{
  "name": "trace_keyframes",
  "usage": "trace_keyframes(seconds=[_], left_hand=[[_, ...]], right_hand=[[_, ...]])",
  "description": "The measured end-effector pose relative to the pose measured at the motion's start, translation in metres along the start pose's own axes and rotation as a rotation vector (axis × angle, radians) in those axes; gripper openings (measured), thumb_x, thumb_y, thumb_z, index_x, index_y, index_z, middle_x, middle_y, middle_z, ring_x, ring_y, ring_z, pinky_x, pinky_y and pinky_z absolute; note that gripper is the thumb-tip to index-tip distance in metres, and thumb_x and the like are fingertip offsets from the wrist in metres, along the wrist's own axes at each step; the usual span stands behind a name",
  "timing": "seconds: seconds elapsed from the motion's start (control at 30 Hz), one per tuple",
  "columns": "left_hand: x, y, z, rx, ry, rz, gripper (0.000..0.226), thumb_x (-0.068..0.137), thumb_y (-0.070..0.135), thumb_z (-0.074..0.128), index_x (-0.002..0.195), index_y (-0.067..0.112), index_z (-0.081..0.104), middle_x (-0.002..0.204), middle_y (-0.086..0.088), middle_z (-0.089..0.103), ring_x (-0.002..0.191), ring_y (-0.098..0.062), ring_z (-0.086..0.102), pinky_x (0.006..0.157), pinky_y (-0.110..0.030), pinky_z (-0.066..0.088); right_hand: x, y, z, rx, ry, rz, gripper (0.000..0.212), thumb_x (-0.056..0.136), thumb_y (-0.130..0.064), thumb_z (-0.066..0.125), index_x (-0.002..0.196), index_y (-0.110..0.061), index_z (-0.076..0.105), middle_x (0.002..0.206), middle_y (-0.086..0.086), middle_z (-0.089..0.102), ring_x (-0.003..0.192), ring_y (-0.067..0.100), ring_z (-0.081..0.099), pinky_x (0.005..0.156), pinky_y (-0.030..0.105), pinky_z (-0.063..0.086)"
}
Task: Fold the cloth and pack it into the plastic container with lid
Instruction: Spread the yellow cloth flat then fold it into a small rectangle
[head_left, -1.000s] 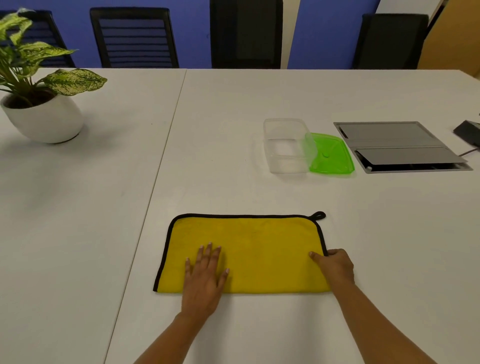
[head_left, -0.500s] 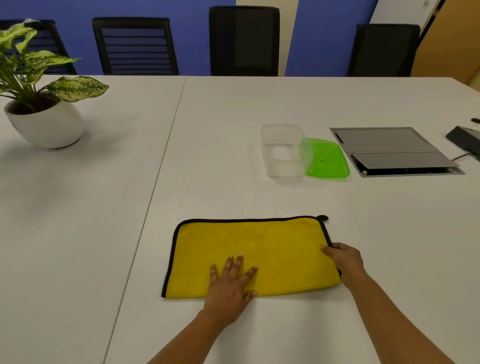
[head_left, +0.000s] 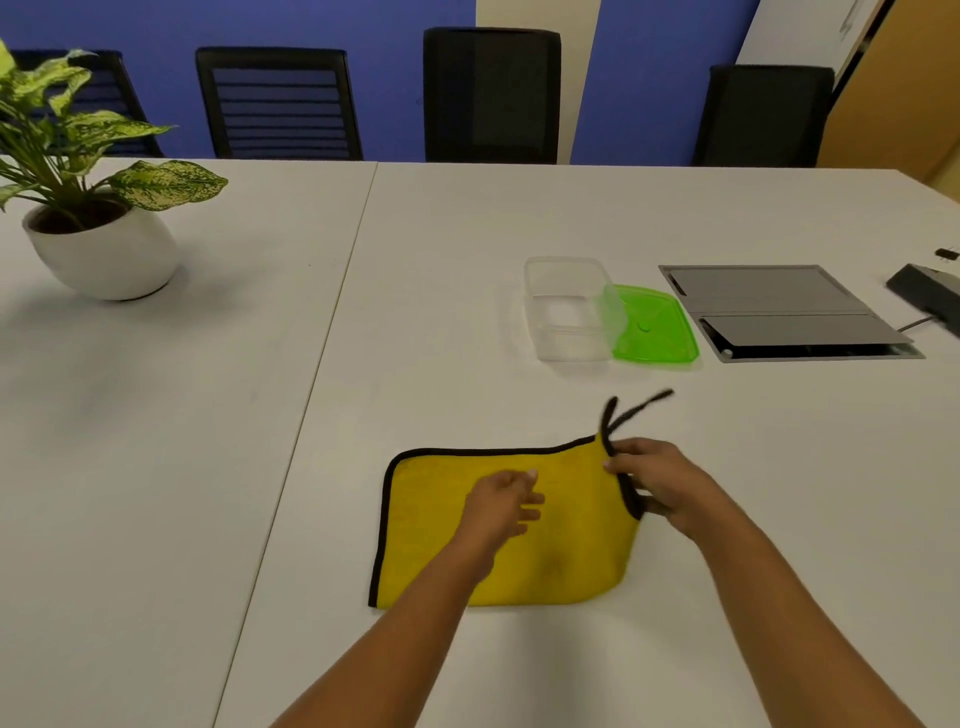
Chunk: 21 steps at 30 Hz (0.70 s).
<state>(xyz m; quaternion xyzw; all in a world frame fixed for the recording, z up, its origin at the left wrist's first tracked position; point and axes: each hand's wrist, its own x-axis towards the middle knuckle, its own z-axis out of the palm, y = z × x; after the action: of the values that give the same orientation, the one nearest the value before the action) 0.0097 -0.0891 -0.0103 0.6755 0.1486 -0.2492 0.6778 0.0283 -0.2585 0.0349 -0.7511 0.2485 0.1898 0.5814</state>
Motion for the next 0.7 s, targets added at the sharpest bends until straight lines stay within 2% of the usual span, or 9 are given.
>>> trace_keyframes(seconds=[0.07, 0.13, 0.2, 0.33, 0.4, 0.47, 0.53, 0.6, 0.7], left_hand=[[0.000, 0.022, -0.008, -0.103, 0.008, -0.015, 0.024, 0.091, 0.038, 0.052, 0.095, 0.016, 0.058, 0.087, -0.005, 0.064, 0.075, -0.020, 0.062, 0.067, -0.027, 0.051], [-0.004, 0.036, -0.019, -0.107, 0.066, 0.017, 0.033, 0.087, 0.041, 0.057, 0.096, 0.010, 0.063, 0.085, -0.009, 0.067, 0.070, -0.022, 0.066, 0.063, -0.028, 0.055], [-0.007, 0.041, -0.034, -0.072, 0.149, 0.070, 0.036, 0.083, 0.034, 0.065, 0.097, 0.001, 0.066, 0.080, -0.012, 0.068, 0.063, -0.021, 0.066, 0.056, -0.024, 0.057], [-0.011, 0.030, -0.069, 0.060, 0.269, 0.126, 0.029, 0.078, 0.013, 0.072, 0.102, -0.003, 0.069, 0.076, -0.014, 0.069, 0.063, -0.020, 0.066, 0.054, -0.020, 0.055], [-0.012, 0.022, -0.087, 0.093, 0.303, 0.107, 0.029, 0.078, 0.009, 0.071, 0.105, -0.003, 0.067, 0.084, -0.018, 0.068, 0.067, -0.021, 0.065, 0.054, -0.019, 0.056], [-0.013, 0.013, -0.104, 0.078, 0.318, 0.072, 0.034, 0.080, 0.006, 0.068, 0.113, -0.004, 0.062, 0.097, -0.021, 0.067, 0.075, -0.024, 0.065, 0.060, -0.022, 0.057], [-0.013, 0.002, -0.118, 0.073, 0.345, 0.033, 0.039, 0.082, 0.005, 0.066, 0.119, -0.005, 0.058, 0.110, -0.023, 0.064, 0.089, -0.029, 0.063, 0.075, -0.032, 0.055], [-0.010, -0.011, -0.128, 0.076, 0.363, -0.004, 0.042, 0.082, 0.004, 0.065, 0.122, -0.005, 0.055, 0.117, -0.024, 0.062, 0.099, -0.033, 0.061, 0.084, -0.039, 0.052], [-0.002, -0.029, -0.132, 0.105, 0.397, -0.027, 0.043, 0.082, 0.004, 0.065, 0.123, -0.005, 0.055, 0.120, -0.025, 0.061, 0.106, -0.038, 0.060, 0.090, -0.043, 0.051]], right_hand=[[-0.008, -0.008, 0.029, -0.035, -0.029, -0.082, 0.034, 0.086, -0.003, 0.058, 0.120, -0.002, 0.055, 0.099, 0.014, 0.058, 0.086, 0.022, 0.055, 0.061, 0.026, 0.045], [-0.015, -0.009, 0.059, -0.097, -0.041, -0.185, 0.032, 0.085, -0.004, 0.059, 0.116, -0.004, 0.057, 0.093, 0.011, 0.059, 0.075, 0.017, 0.055, 0.058, 0.020, 0.042], [-0.021, -0.007, 0.085, -0.161, -0.029, -0.296, 0.028, 0.085, -0.010, 0.060, 0.113, -0.009, 0.061, 0.089, 0.004, 0.059, 0.079, 0.017, 0.057, 0.062, 0.020, 0.044], [-0.028, 0.005, 0.122, -0.193, -0.131, -0.390, 0.029, 0.091, -0.023, 0.054, 0.119, -0.021, 0.059, 0.097, -0.002, 0.061, 0.097, 0.022, 0.061, 0.086, 0.040, 0.053], [-0.026, 0.013, 0.128, -0.207, -0.158, -0.416, 0.026, 0.093, -0.023, 0.052, 0.118, -0.022, 0.061, 0.097, -0.003, 0.061, 0.092, 0.018, 0.061, 0.082, 0.035, 0.052], [-0.021, 0.023, 0.128, -0.287, -0.106, -0.493, 0.024, 0.093, -0.022, 0.051, 0.114, -0.020, 0.063, 0.103, -0.002, 0.062, 0.090, 0.011, 0.057, 0.079, 0.024, 0.048], [-0.013, 0.038, 0.124, -0.466, -0.022, -0.572, 0.025, 0.094, -0.020, 0.049, 0.115, -0.019, 0.062, 0.118, 0.000, 0.061, 0.103, 0.012, 0.055, 0.087, 0.022, 0.043], [-0.005, 0.055, 0.122, -0.673, -0.022, -0.621, 0.031, 0.095, -0.024, 0.046, 0.124, -0.020, 0.056, 0.135, 0.001, 0.051, 0.124, 0.016, 0.044, 0.100, 0.024, 0.036], [0.002, 0.077, 0.127, -0.963, -0.129, -0.611, 0.056, 0.088, -0.052, 0.030, 0.138, -0.029, 0.039, 0.155, -0.002, 0.022, 0.143, 0.016, 0.016, 0.115, 0.036, 0.020]])
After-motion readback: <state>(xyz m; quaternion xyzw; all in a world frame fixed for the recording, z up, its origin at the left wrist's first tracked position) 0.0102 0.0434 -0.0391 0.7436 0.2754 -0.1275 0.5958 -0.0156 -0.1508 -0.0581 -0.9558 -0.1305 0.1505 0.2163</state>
